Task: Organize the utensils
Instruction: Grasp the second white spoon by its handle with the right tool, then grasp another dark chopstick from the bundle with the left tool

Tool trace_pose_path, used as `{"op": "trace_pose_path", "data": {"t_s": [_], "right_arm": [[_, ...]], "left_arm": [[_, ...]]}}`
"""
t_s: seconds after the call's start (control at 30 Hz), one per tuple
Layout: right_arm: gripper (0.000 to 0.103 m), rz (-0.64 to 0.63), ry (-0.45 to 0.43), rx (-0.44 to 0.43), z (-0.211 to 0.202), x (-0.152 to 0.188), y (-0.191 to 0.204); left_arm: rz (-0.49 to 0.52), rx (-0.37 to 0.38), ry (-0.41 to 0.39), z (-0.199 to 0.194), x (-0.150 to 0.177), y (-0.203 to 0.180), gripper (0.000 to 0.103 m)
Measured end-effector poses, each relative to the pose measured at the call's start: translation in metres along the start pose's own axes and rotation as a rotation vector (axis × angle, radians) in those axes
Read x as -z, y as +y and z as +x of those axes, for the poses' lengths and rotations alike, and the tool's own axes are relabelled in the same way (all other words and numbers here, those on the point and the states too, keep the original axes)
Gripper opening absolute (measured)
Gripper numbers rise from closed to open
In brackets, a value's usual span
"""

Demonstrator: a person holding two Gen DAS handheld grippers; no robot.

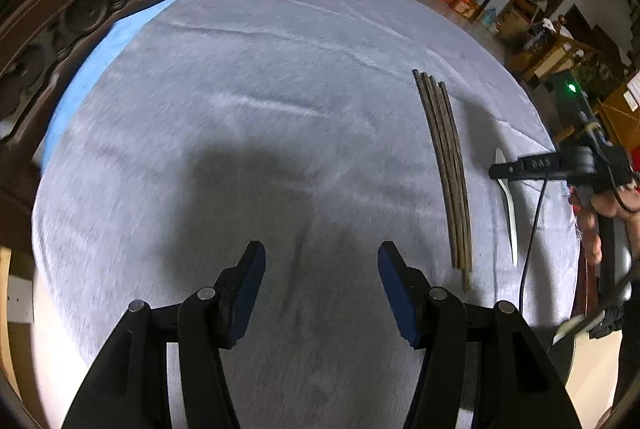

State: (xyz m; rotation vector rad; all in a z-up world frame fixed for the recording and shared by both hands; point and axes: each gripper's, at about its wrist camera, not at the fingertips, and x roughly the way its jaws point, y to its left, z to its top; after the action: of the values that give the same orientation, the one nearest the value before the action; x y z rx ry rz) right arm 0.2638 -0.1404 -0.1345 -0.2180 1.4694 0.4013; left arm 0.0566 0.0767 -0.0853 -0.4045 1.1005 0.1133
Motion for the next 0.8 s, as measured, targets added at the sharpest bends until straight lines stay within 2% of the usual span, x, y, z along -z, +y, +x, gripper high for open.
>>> {"op": "trace_pose_path", "data": {"t_s": [0.2, 0.33, 0.43, 0.5, 0.7, 0.8], "right_arm": [[0.032, 0.027, -0.013, -0.040, -0.004, 0.032, -0.036], [0.032, 0.037, -0.023, -0.068, -0.006, 0.058, -0.055], [0.032, 0.042, -0.030, -0.090, -0.007, 0.066, -0.062], [0.032, 0.049, -0.034, -0.104, -0.008, 0.070, -0.065], [0.032, 0.047, -0.038, -0.128, -0.010, 0.068, -0.080], [0.033, 0.046, -0.036, -0.141, -0.010, 0.061, -0.074]], "left_arm": [[0.008, 0.060, 0.095, 0.031, -0.042, -0.022, 0.059], [0.022, 0.086, 0.152, 0.054, -0.075, -0.054, 0.059], [0.050, 0.035, 0.193, 0.075, -0.098, -0.080, 0.059], [0.079, 0.027, 0.220, 0.086, -0.108, -0.095, 0.059], [0.097, -0.075, 0.292, 0.115, -0.120, -0.116, 0.055], [0.120, -0.117, 0.275, 0.116, -0.121, -0.123, 0.051]]}}
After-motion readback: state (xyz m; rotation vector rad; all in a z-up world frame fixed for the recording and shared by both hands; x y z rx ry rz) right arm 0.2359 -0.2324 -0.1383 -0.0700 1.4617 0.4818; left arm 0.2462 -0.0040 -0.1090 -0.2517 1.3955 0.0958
